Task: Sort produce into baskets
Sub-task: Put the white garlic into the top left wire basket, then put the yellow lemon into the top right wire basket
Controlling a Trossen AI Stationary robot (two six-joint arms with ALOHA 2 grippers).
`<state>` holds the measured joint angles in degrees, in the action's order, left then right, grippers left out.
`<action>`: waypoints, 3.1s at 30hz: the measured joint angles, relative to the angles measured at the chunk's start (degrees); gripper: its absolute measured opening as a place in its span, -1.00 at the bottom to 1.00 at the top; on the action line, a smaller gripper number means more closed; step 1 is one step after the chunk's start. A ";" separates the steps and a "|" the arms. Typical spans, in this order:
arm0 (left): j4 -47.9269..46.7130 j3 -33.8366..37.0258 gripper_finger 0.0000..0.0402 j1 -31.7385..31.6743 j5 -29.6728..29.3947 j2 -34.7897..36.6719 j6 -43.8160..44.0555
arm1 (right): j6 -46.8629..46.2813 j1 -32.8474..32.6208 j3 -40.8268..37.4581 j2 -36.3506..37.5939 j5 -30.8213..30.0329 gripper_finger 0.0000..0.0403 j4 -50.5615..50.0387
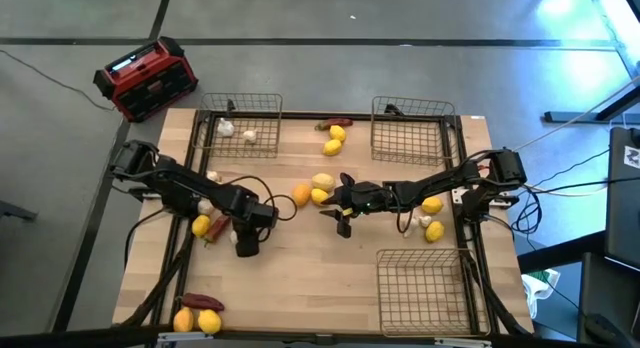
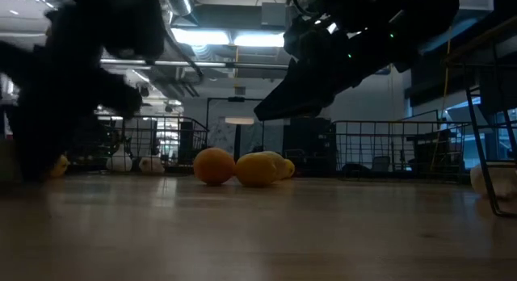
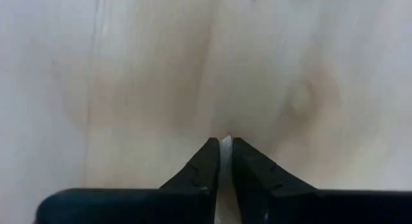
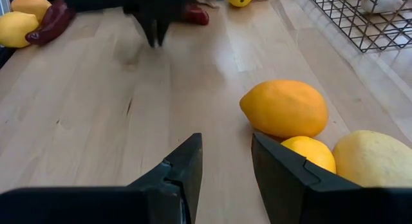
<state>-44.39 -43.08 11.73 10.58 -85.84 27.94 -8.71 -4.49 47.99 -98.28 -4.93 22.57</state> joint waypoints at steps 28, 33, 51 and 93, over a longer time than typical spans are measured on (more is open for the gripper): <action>9.16 -5.49 -0.84 -25.31 -47.57 37.15 -21.16 | 0.61 0.02 0.00 -0.02 -1.33 -0.34 0.44; 19.19 -2.03 -0.84 -35.70 -45.41 36.34 -27.00 | 0.62 0.02 0.00 -0.02 -1.09 -0.34 0.42; 29.20 1.55 -0.84 -58.29 -36.48 20.73 -29.34 | 0.65 0.02 0.00 -0.02 -1.07 -0.34 -0.07; 24.86 1.57 -0.39 -59.47 -31.39 17.15 -28.86 | 0.65 0.02 0.00 -0.02 -1.07 -0.34 -0.04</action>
<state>-19.53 -41.52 -47.74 -20.81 -68.68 -0.92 -8.06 -4.47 47.99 -98.30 -6.00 22.52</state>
